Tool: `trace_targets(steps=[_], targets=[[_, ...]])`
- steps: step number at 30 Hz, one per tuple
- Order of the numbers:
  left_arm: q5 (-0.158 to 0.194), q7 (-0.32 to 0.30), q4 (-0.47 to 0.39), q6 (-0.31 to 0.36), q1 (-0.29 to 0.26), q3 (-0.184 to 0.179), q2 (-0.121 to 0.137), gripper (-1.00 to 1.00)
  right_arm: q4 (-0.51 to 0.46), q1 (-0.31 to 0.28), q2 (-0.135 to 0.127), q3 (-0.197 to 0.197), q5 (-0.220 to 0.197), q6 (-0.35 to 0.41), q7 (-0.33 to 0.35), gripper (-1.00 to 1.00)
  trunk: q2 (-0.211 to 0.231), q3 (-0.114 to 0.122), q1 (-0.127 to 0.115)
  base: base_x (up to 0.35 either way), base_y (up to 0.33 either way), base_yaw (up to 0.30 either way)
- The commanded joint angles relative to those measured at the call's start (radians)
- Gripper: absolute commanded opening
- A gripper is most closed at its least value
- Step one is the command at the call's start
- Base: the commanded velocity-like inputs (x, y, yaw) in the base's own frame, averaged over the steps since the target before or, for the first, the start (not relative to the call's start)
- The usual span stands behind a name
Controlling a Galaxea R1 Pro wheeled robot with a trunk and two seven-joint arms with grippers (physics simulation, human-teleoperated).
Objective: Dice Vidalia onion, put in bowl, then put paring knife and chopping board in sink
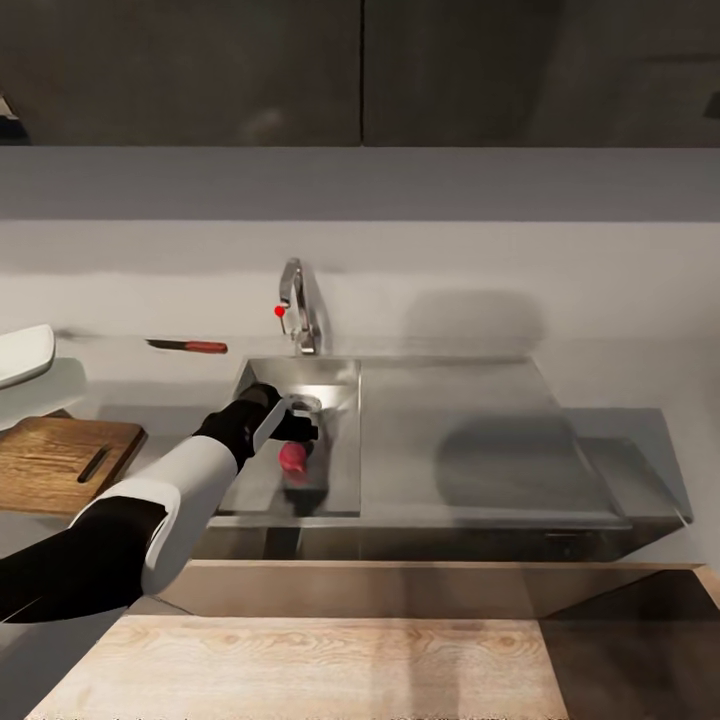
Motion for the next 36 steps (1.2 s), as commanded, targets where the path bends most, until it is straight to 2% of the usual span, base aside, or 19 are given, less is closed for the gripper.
trace_targets(steps=[1,36], targets=[[0.006,0.0,-0.001,0.004,0.0,-0.008,0.001,1.0,-0.001,0.0,0.001,-0.005,-0.004,-0.001,0.01,1.0,-0.002,-0.003,0.001,0.005,-0.004,0.0],[0.005,0.0,0.0,0.004,0.003,-0.008,0.004,1.0,-0.001,0.0,0.001,-0.005,-0.004,-0.002,0.01,1.0,-0.002,-0.059,0.001,-0.006,0.0,0.0]])
